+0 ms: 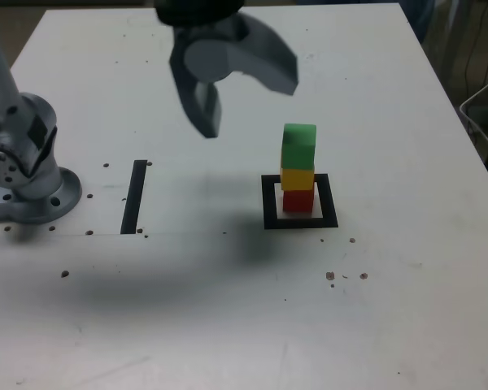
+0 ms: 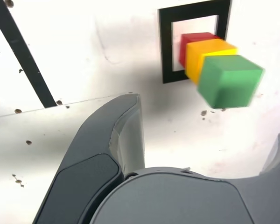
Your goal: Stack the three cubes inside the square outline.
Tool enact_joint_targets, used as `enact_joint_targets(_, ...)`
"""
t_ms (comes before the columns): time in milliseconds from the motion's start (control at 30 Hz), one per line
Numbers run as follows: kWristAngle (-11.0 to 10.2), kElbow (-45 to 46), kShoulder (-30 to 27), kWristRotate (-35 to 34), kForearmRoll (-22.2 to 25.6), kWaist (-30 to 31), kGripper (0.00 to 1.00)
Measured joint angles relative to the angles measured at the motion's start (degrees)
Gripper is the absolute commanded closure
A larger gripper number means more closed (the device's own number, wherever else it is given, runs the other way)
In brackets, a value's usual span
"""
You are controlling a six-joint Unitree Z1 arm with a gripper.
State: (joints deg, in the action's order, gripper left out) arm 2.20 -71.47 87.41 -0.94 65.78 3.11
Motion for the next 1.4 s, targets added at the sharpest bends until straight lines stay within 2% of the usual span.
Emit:
enact_joint_targets(100,-1.2,4.3,-1.6,-0.3,-1.0,0.0,0.00)
enact_joint_targets(167,-2.9,7.6,-3.3,-0.8,-1.2,0.0,0.00)
enact_joint_targets(333,-5.0,13.1,-6.0,-1.8,-0.9,0.0,0.00)
enact_joint_targets(667,-5.3,17.8,-7.2,-8.1,1.9,3.7,0.00)
enact_joint_targets(900,-5.0,17.7,-3.9,-7.9,4.0,4.3,0.00)
enact_joint_targets(1100,-7.7,17.9,-4.0,-8.2,4.8,3.5,0.00)
enact_joint_targets(1200,-7.3,18.4,-4.4,-8.3,5.2,3.0,0.00)
enact_joint_targets(1400,-4.4,21.1,-4.9,-8.3,4.5,3.0,0.00)
